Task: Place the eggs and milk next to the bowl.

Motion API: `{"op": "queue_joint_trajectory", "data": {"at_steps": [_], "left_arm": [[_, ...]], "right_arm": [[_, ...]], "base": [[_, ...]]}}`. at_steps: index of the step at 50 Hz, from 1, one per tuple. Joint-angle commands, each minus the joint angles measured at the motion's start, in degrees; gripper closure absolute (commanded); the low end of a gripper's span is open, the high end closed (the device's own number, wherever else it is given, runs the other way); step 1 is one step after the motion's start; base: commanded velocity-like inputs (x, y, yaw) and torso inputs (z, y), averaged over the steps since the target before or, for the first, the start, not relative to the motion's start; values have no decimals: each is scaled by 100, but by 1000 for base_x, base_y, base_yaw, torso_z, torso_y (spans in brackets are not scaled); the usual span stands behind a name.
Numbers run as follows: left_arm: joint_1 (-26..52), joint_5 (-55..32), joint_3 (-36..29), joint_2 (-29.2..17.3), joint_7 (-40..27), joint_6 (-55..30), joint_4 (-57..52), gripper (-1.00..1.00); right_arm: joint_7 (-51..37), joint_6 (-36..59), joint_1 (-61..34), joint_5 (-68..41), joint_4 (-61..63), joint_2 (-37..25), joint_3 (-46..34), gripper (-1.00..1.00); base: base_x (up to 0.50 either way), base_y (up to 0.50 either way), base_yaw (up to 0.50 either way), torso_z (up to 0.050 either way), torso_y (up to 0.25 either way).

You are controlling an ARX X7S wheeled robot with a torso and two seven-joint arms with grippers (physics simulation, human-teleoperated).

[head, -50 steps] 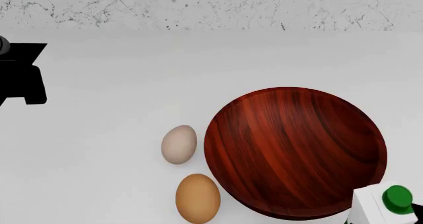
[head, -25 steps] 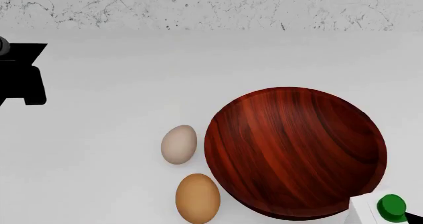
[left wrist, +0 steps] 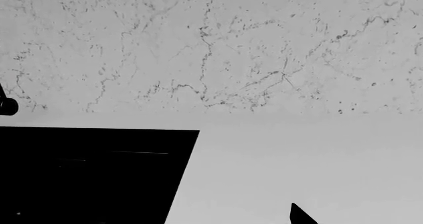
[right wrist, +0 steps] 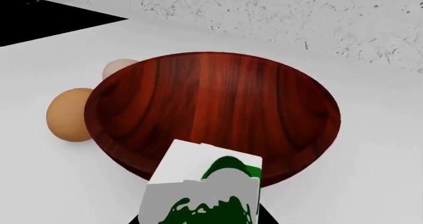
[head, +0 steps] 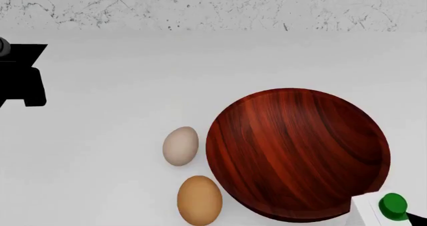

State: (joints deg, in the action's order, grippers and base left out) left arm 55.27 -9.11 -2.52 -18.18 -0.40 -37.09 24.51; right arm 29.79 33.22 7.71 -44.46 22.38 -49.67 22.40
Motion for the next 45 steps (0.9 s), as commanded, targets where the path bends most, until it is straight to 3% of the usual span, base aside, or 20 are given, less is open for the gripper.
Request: {"op": "queue_joint_trajectory", "data": {"at_steps": [1,2,3,28,45], "left_arm": [[81,-24,-35,92,133,61,69,-100],[82,-28,-34,91,134,63,69,-100],[80,-28,-33,90,129,64,71,-100],[83,-82,-18,55,121,81,101,-100],[86,-140,-1,52,112,51,40,-100]], "right_arm": [[121,-97,188,330,-42,58,-42,100],[101,-59,180,312,-37,48,-42,100],[109,-55,202,302,3,37,-27,-100],[31,98,77,278,53,-104,-67,-100],[-182,359,207,76,384,-273,475,-100]], "base": [[0,3,4,0,0],[0,0,4,0,0],[12,0,3,0,0],[0,0,0,0,0],[0,0,0,0,0]]}}
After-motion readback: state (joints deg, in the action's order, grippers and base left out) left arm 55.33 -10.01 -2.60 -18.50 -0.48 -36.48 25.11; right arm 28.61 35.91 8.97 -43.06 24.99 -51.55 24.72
